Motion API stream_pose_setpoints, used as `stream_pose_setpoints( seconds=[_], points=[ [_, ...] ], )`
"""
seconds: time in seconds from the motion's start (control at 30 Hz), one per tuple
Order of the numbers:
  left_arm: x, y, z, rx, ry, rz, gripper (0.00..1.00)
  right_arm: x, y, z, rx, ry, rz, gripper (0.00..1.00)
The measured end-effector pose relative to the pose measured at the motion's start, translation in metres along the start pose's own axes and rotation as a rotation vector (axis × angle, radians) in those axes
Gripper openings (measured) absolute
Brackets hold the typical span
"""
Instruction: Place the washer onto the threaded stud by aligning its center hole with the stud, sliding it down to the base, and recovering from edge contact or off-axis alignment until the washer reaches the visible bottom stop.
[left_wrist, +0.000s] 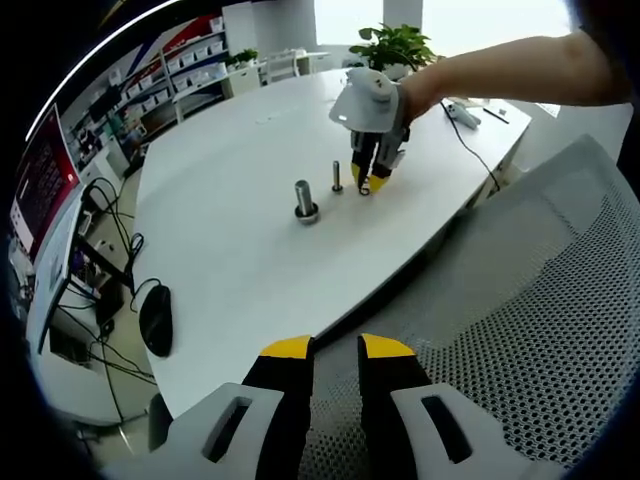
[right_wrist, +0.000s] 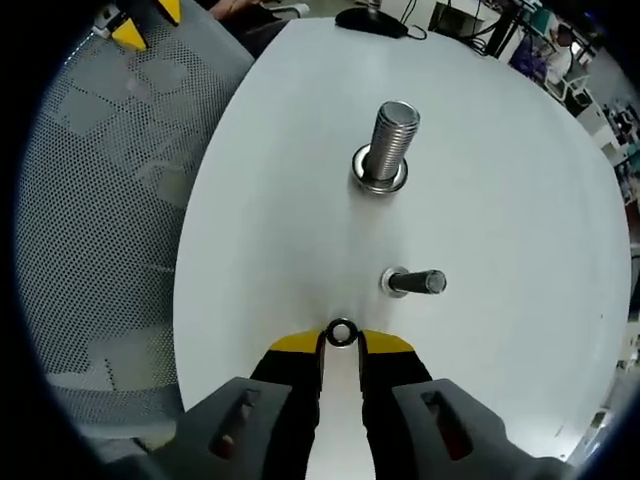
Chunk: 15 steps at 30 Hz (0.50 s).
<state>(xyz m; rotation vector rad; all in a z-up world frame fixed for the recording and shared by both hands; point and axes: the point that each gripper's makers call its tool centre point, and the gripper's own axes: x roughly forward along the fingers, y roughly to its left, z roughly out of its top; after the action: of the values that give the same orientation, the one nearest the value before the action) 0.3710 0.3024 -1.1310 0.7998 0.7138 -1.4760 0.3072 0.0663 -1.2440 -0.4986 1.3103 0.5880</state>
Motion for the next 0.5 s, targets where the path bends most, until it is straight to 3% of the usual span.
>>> stream_pose_setpoints(
  seconds=[0.2,0.43,0.5],
  points=[
    [0.0001,0.0004,-0.0005,-0.002,0.001,0.000,0.15,-0.0001,-0.0023,0.0038,-0.002,0.033,-0.013,0.14],
    [0.0000,0.0002,-0.0001,-0.001,0.001,0.000,0.15,0.0011,-0.0036,0.0015,0.006,0.020,-0.018,0.14],
    [0.0000,0.0000,-0.0001,-0.001,0.001,0.000,0.15,-0.0030,-0.0035,0.0044,0.062,0.000,-0.016,0.14]
  ],
)
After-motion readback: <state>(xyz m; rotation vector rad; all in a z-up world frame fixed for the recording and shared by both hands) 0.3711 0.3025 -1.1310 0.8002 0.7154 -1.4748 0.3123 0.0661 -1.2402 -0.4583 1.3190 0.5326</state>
